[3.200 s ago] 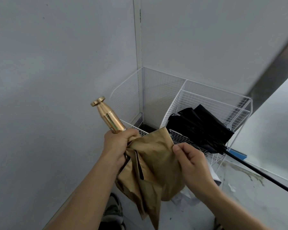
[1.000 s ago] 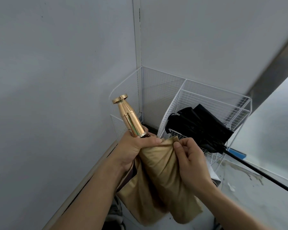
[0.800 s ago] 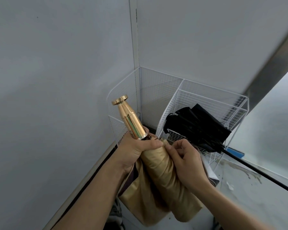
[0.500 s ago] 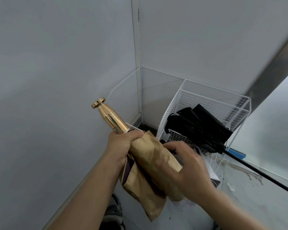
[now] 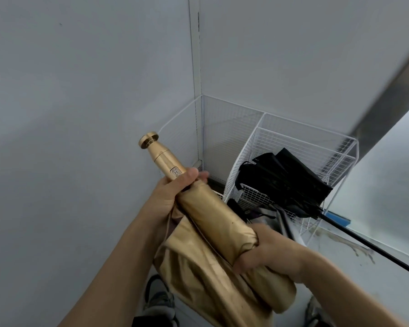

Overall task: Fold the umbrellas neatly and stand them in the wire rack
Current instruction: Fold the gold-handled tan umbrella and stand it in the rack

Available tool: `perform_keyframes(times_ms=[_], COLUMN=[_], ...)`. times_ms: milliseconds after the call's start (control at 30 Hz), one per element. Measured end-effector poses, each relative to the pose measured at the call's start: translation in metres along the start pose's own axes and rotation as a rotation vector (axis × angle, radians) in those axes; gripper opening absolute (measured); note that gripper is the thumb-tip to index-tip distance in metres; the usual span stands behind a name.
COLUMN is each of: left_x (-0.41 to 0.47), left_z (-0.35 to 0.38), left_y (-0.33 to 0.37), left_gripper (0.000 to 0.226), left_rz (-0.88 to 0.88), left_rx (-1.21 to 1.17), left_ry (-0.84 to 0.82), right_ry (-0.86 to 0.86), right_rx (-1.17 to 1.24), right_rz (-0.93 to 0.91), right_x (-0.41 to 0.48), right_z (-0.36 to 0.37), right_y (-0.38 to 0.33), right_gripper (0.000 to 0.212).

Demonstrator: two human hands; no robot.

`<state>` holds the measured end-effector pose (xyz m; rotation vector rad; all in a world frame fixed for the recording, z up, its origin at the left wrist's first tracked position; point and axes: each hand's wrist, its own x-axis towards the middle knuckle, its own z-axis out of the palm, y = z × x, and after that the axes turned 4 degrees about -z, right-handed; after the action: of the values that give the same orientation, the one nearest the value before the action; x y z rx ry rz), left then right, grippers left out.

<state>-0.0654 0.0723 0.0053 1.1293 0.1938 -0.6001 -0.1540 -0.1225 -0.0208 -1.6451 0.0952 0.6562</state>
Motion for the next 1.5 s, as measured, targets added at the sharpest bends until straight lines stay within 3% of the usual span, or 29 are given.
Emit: perform_keyframes(times_ms=[100,167,300,367,433,533,600,667,767,967,1133,1300,1500], left_x=[0.000,0.002,0.012,0.016,0.019,0.022,0.023,0.023,0.018,0.015,0.011,0.006,0.006], left_z=[0.002,0.003,0.000,-0.004,-0.010,-0.017,-0.017,-0.013,-0.004,0.006,0.013,0.014,0.006], left_y=[-0.006,-0.008,-0.012,-0.014,-0.015,-0.014,-0.014,-0.014,-0.015,-0.018,-0.023,-0.026,-0.015], left_gripper=[0.034,0.030,0.012,0.009,0.017,0.038,0.044,0.033,0.010,0.035,0.038,0.034,0.029], left_rz=[-0.059,-0.076,-0.028,0.009,0.047,0.097,0.112,0.118,0.129,0.089,0.118,0.170,0.124], left_rx=[-0.102,-0.053,0.057,0.062,0.073,0.041,0.049,0.098,0.195,0.176,0.140,0.230,0.013], left_ry=[-0.037,0.021,0.211,0.323,0.428,0.522,0.545,0.532,0.426,0.009,-0.145,-0.107,0.145], right_ry=[-0.003,-0.006,0.024,0.131,0.217,0.162,0.204,0.410,0.638,0.794,0.810,0.730,0.670], right_rx=[-0.004,-0.064,-0.040,0.034,0.073,-0.046,-0.200,-0.279,-0.156,-0.093,-0.199,-0.299,-0.728], right_rz=[0.043,0.024,-0.082,-0.165,-0.275,-0.337,-0.370,-0.448,-0.448,-0.426,-0.402,-0.279,0.017], right_x=[0.005,0.007,0.013,0.014,0.012,0.008,0.009,0.013,0.014,0.019,0.026,0.035,0.035], right_z=[0.003,0.003,0.008,0.009,0.007,0.014,0.023,0.025,0.015,0.008,0.006,0.003,-0.014], right_y=[0.004,0.008,0.014,0.015,0.013,0.013,0.018,0.018,0.015,0.017,0.023,0.035,0.042], right_gripper=[0.051,0.040,0.040,0.047,0.056,0.069,0.053,0.019,0.041,0.045,0.044,0.048,0.037])
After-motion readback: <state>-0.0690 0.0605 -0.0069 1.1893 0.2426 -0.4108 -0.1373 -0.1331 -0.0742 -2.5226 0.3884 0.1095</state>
